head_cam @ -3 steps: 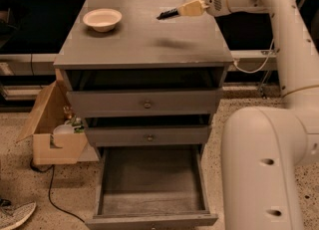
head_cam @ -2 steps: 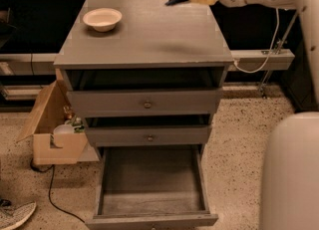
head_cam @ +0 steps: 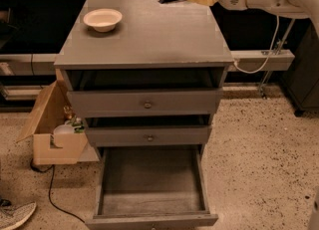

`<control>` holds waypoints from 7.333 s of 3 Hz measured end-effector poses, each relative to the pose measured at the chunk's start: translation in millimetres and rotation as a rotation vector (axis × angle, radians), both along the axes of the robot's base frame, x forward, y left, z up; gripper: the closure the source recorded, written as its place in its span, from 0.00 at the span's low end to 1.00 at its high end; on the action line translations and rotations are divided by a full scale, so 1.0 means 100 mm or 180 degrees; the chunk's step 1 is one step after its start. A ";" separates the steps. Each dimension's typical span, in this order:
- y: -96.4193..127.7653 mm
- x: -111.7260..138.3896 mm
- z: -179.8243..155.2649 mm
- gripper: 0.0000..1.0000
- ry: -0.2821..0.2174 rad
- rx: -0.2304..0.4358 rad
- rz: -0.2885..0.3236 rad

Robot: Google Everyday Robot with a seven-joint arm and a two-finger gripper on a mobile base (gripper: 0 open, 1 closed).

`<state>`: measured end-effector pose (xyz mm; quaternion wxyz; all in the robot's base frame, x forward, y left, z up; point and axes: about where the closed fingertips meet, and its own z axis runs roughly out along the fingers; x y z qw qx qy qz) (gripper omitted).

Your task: Place rxbar blueberry into bottom drawer

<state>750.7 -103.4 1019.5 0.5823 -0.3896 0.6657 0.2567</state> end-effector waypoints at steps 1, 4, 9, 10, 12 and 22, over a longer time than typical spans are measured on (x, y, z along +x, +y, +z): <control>0.18 -0.36 -0.26 1.00 0.0104 -0.0138 0.0201; 0.70 -1.40 -1.59 1.00 0.0737 0.0020 0.0615; 0.83 -2.35 -4.41 1.00 0.1765 0.0358 0.0221; 0.84 -2.33 -4.45 1.00 0.1752 0.0361 0.0216; 0.95 -2.01 -5.13 1.00 0.1578 0.0397 0.0143; 0.45 -1.67 -7.05 0.00 0.1938 0.0397 -0.0512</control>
Offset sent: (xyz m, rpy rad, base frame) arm -0.1394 0.0526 -0.1124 -0.0766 0.1579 0.1625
